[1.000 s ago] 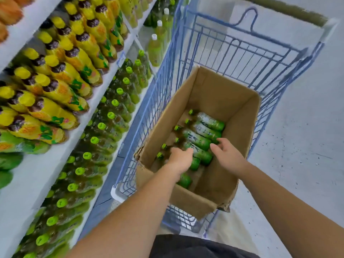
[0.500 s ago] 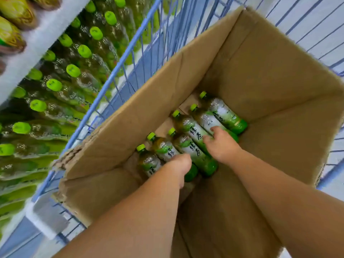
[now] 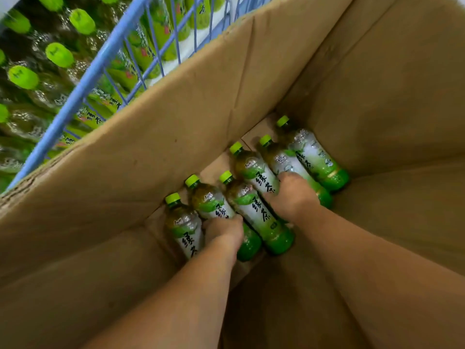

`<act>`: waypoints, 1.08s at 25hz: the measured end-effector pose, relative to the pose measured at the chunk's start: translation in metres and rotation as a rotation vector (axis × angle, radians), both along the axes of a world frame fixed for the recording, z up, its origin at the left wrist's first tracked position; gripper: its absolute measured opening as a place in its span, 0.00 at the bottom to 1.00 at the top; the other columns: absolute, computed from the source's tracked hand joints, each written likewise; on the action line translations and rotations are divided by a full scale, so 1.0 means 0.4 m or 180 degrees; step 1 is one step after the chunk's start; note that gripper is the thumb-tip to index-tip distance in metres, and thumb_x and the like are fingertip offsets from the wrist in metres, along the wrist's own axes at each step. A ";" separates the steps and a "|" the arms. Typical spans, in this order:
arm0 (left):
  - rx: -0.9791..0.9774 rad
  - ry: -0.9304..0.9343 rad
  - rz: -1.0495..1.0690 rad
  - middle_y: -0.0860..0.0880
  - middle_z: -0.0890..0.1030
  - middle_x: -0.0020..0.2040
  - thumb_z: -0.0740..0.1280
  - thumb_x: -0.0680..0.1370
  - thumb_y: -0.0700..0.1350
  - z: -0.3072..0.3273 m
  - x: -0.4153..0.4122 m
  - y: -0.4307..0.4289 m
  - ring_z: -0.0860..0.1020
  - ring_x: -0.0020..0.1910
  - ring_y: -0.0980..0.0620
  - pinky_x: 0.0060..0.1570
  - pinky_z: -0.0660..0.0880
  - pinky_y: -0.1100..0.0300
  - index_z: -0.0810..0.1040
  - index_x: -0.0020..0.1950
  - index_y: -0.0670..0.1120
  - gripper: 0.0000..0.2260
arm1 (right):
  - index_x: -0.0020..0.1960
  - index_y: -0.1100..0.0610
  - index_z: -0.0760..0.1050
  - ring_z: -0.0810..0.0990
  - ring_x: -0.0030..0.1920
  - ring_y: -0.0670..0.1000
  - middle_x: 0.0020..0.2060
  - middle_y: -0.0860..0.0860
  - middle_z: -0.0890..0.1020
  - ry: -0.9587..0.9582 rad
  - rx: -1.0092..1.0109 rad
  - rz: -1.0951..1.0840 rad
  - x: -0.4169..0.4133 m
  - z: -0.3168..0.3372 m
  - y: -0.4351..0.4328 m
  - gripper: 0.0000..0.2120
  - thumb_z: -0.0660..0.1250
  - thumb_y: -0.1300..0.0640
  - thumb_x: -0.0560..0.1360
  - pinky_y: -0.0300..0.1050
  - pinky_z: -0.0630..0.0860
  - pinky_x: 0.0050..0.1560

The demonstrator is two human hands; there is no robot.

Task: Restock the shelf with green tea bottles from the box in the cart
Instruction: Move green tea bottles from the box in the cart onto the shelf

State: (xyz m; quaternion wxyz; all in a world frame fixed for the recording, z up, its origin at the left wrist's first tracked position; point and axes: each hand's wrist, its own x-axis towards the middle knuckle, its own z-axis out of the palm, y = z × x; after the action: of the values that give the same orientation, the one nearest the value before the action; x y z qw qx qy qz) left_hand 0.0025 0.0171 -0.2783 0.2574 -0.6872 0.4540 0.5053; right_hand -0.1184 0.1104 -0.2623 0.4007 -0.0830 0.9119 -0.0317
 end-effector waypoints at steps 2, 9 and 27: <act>-0.0012 0.0004 0.0014 0.43 0.79 0.65 0.74 0.72 0.55 -0.007 0.003 0.000 0.79 0.60 0.39 0.64 0.75 0.48 0.71 0.72 0.44 0.31 | 0.63 0.59 0.73 0.78 0.60 0.56 0.58 0.56 0.78 0.0095 0.0188 0.0354 -0.003 0.003 -0.010 0.25 0.70 0.43 0.76 0.50 0.78 0.58; 0.0113 0.0056 0.0128 0.48 0.84 0.51 0.77 0.58 0.57 0.003 0.003 -0.031 0.82 0.49 0.44 0.56 0.80 0.47 0.81 0.55 0.50 0.27 | 0.61 0.58 0.74 0.78 0.57 0.55 0.56 0.54 0.79 0.0282 0.0495 0.0966 -0.003 0.005 -0.041 0.24 0.72 0.43 0.74 0.46 0.75 0.49; 0.1179 0.0595 -0.0480 0.36 0.80 0.51 0.68 0.72 0.32 0.265 -0.076 -0.102 0.81 0.49 0.38 0.60 0.77 0.39 0.76 0.58 0.38 0.15 | 0.49 0.58 0.78 0.85 0.44 0.58 0.42 0.56 0.84 -0.0648 -0.0894 -0.2631 0.076 0.150 -0.011 0.17 0.79 0.55 0.64 0.57 0.84 0.50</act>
State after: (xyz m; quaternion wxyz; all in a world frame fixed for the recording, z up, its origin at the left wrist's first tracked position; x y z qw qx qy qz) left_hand -0.0277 -0.0238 -0.1723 0.3731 -0.5425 0.4254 0.6209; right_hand -0.0879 0.1059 -0.2024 0.4270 0.2383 0.8113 -0.3206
